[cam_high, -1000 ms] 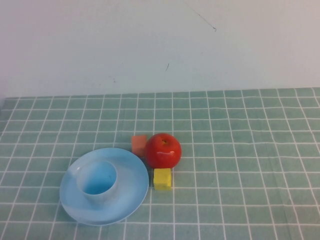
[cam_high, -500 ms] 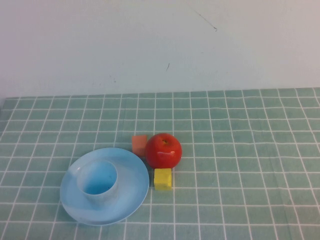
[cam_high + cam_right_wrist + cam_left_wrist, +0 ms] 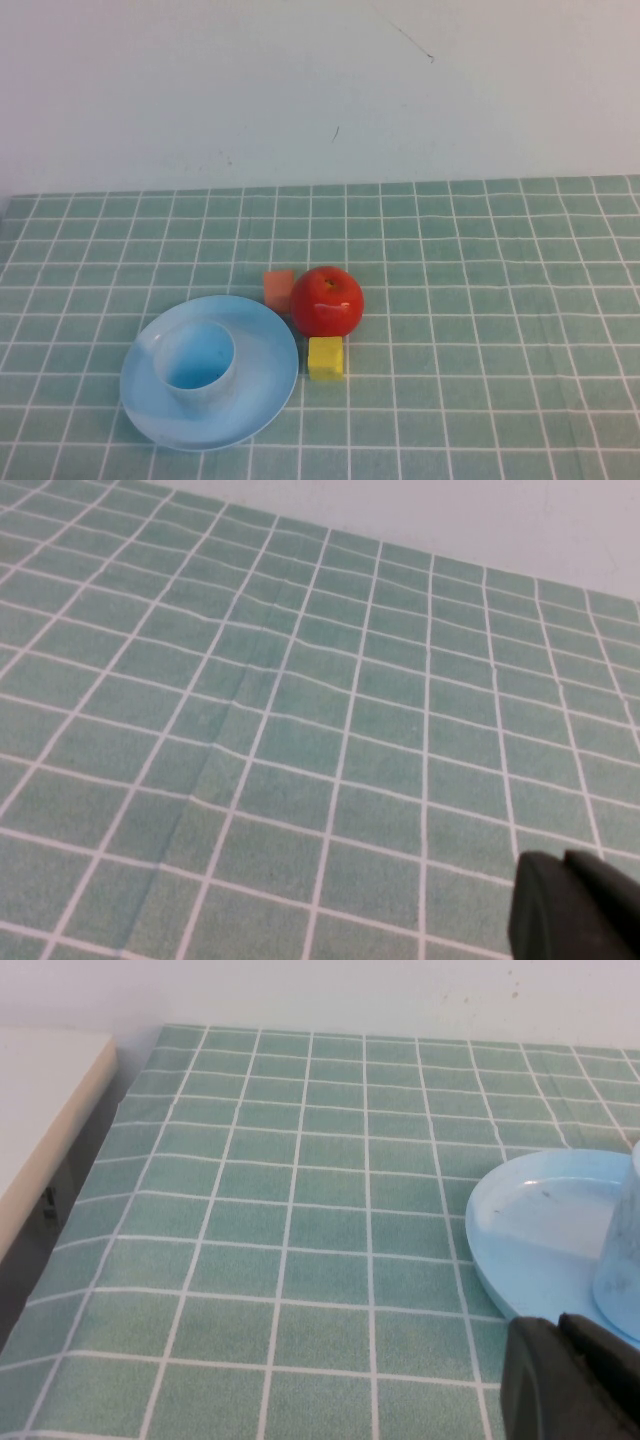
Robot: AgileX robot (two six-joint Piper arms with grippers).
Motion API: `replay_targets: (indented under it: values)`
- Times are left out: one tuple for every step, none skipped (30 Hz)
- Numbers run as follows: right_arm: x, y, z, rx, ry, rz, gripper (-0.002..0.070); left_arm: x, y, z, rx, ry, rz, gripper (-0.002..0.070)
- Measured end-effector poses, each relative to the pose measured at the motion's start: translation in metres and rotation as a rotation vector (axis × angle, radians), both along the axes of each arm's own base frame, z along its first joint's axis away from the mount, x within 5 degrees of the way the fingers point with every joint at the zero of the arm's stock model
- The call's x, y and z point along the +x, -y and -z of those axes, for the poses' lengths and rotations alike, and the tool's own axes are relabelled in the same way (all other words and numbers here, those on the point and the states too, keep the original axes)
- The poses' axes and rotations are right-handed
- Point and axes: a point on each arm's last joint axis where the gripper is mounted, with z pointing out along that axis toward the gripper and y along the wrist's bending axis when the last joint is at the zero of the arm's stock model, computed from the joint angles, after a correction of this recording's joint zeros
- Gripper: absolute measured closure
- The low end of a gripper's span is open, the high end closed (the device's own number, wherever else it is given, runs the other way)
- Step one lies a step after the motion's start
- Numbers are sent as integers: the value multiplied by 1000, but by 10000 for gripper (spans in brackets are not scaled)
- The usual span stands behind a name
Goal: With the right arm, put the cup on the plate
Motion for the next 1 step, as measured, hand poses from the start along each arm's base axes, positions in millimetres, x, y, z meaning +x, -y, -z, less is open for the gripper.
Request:
replay_targets:
  values:
    - [0,0,0,0,0,0,678,0,0,0,-2,0,-1,678]
